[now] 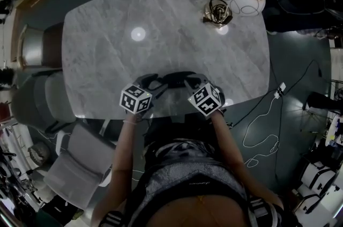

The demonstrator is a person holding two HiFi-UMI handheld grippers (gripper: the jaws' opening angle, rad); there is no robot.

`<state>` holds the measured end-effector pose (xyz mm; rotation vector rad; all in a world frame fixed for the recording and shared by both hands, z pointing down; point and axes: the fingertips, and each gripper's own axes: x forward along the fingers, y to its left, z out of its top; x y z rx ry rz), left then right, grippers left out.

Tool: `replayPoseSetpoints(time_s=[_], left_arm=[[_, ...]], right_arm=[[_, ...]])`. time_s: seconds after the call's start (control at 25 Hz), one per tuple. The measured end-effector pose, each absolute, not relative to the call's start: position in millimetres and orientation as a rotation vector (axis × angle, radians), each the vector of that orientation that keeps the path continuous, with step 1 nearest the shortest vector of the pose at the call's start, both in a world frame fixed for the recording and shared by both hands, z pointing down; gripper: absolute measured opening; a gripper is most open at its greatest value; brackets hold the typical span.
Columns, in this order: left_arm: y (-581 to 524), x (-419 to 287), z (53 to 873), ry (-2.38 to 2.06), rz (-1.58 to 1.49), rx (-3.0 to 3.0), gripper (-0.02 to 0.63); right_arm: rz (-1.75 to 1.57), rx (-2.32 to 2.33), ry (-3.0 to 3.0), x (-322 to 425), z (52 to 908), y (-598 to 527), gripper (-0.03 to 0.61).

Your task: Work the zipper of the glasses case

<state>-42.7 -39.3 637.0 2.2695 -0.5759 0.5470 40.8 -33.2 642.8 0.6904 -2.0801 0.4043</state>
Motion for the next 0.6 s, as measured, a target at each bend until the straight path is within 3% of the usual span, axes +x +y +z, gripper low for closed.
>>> replayPoseSetpoints(time_s=[0.12, 0.6], left_arm=[[-29, -31, 653, -0.467, 0.663, 2.303, 0.277], [-9, -5, 678, -0.147, 0.887, 2.417, 0.282]], right_arm=[[0.386, 0.673, -2.075, 41, 643, -25, 0.064], [0.35, 0.541, -2.083, 42, 644, 3, 0.064]])
